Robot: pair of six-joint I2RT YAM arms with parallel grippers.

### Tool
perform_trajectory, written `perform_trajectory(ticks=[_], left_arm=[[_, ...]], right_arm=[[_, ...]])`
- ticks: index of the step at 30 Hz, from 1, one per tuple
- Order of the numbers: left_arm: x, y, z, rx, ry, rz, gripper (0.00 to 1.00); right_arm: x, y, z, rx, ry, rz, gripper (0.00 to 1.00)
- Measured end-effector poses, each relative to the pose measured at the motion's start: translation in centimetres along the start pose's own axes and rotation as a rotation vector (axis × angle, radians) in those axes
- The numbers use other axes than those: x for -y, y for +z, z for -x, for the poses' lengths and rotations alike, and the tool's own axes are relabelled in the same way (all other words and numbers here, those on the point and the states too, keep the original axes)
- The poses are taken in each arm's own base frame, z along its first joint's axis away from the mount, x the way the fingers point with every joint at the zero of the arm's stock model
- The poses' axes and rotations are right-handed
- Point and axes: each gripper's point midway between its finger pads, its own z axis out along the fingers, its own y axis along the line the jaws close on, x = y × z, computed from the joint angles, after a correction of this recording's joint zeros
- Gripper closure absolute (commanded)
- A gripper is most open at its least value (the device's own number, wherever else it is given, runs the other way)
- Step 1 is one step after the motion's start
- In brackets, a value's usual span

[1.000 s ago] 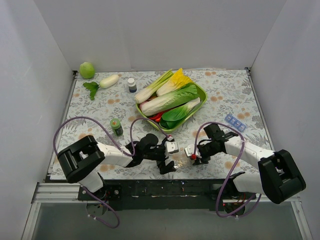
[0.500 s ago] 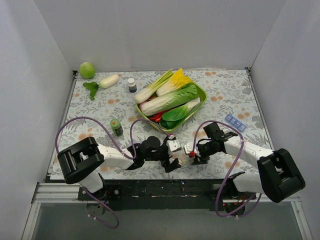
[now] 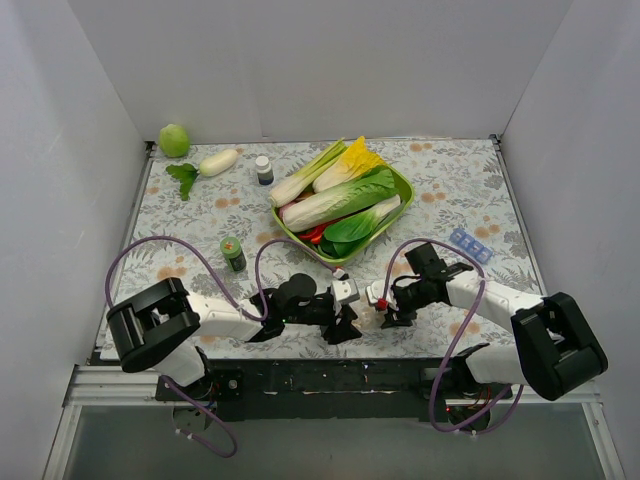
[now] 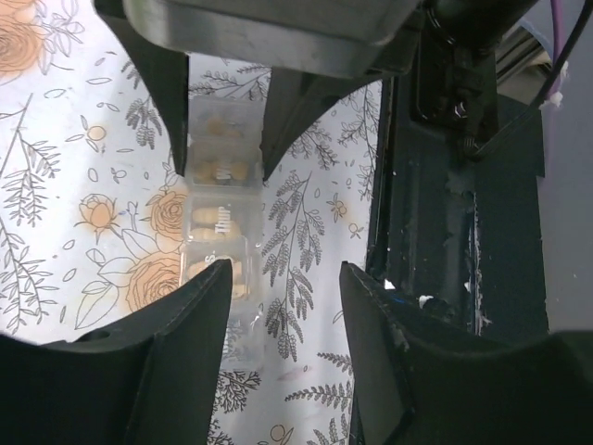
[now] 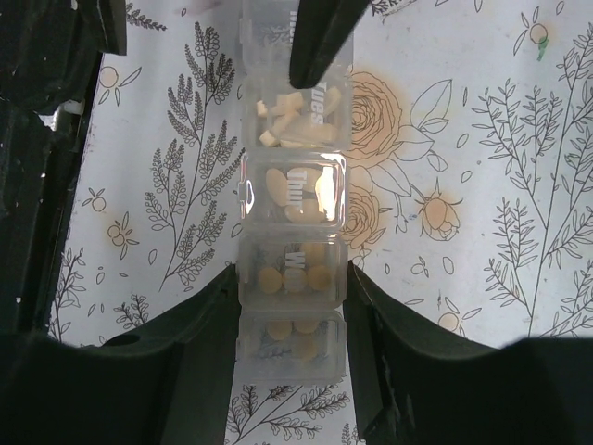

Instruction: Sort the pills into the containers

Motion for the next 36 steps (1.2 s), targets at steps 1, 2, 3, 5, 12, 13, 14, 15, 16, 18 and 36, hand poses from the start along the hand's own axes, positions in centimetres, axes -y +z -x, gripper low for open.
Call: perform_trajectory(ticks=[1, 2, 3, 5, 12, 13, 14, 15, 16, 18, 36], left_arm=[[0.2, 0.0, -0.2, -0.006, -0.011, -0.007, 0.56], [0.4, 0.0, -0.3, -0.013, -0.021, -0.017, 0.56], [0.5, 0.0, -0.5, -0.017, -0.027, -0.024, 0.57], [0.8, 0.0, -0.7, -0.028, -0.044, -0.039, 0.57], [0.6, 0.9, -3.9, -0.134, -0.141, -0.04, 0.55], [0.6, 1.0, -4.6, -0.153, -0.158, -0.027, 0.54], [0.5, 1.0, -4.7, -0.156, -0.165, -0.023, 0.53], [0.4, 1.1, -4.6, -0.153, -0.174, -0.015, 0.52], [0.3, 1.1, -4.5, -0.15, -0.181, -0.009, 0.52], [0.4, 1.0, -4.3, -0.144, -0.195, -0.004, 0.51], [-5.5, -4.2, 4.1, 0.074, -0.444, 0.201, 1.0]], right_arm=[[0.0, 0.0, 0.0, 0.001, 0.001, -0.001, 0.83], [0.1, 0.0, 0.0, 0.002, 0.002, -0.002, 0.84], [0.1, 0.1, 0.0, 0.002, 0.003, -0.002, 0.84], [0.2, 0.1, 0.0, 0.002, 0.007, -0.003, 0.84], [0.9, 0.2, 0.1, 0.0, 0.018, -0.021, 0.84], [1.0, 0.1, 0.1, -0.001, 0.019, -0.023, 0.84], [1.0, 0.1, 0.0, -0.003, 0.021, -0.025, 0.84], [1.0, 0.1, 0.0, -0.004, 0.022, -0.025, 0.84], [1.1, 0.1, 0.0, -0.004, 0.023, -0.028, 0.84], [1.1, 0.1, 0.0, -0.005, 0.026, -0.029, 0.84], [1.1, 0.2, 0.0, -0.004, 0.027, -0.029, 0.84]])
